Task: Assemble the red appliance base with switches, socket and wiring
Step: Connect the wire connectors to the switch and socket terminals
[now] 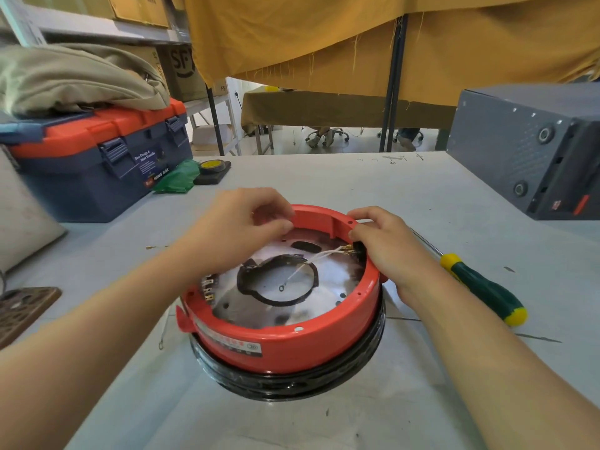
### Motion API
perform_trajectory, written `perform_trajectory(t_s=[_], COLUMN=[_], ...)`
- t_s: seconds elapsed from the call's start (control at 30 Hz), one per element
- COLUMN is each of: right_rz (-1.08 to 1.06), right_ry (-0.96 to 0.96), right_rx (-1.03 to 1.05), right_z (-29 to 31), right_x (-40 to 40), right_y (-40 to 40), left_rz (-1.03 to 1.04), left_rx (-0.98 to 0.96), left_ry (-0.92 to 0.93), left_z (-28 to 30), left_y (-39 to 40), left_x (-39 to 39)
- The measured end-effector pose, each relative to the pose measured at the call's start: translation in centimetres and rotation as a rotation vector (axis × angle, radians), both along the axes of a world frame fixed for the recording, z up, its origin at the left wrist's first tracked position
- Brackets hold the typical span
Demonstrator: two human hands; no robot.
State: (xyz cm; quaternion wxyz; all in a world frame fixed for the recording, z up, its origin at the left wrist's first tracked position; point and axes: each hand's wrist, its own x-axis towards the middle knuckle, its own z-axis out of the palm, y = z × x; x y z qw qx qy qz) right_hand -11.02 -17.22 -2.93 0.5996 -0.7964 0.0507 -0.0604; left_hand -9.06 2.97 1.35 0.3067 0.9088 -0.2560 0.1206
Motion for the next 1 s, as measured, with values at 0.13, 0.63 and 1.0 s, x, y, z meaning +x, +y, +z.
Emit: perform_trajectory(t_s=[0.13,0.63,1.0], right_rz=[-0.034,-0.045,-0.029], right_ry=[0.012,0.014,0.004], right_rx=[0.026,0.004,-0.005], right_z=[0.3,-0.1,-0.4], right_x=[-0.1,0.4,0.7], right_y=[-0.4,-1.4,-1.9], left_rz=[0.194,0.381,0.097], left_rx=[-0.227,-0.284,0.388], left_ry=[0.074,0.325,0.138], left_z=[-0.4,-4.4,-7.6], left_y=[4.2,10.5,10.6], left_x=[0.1,1.8,3.8])
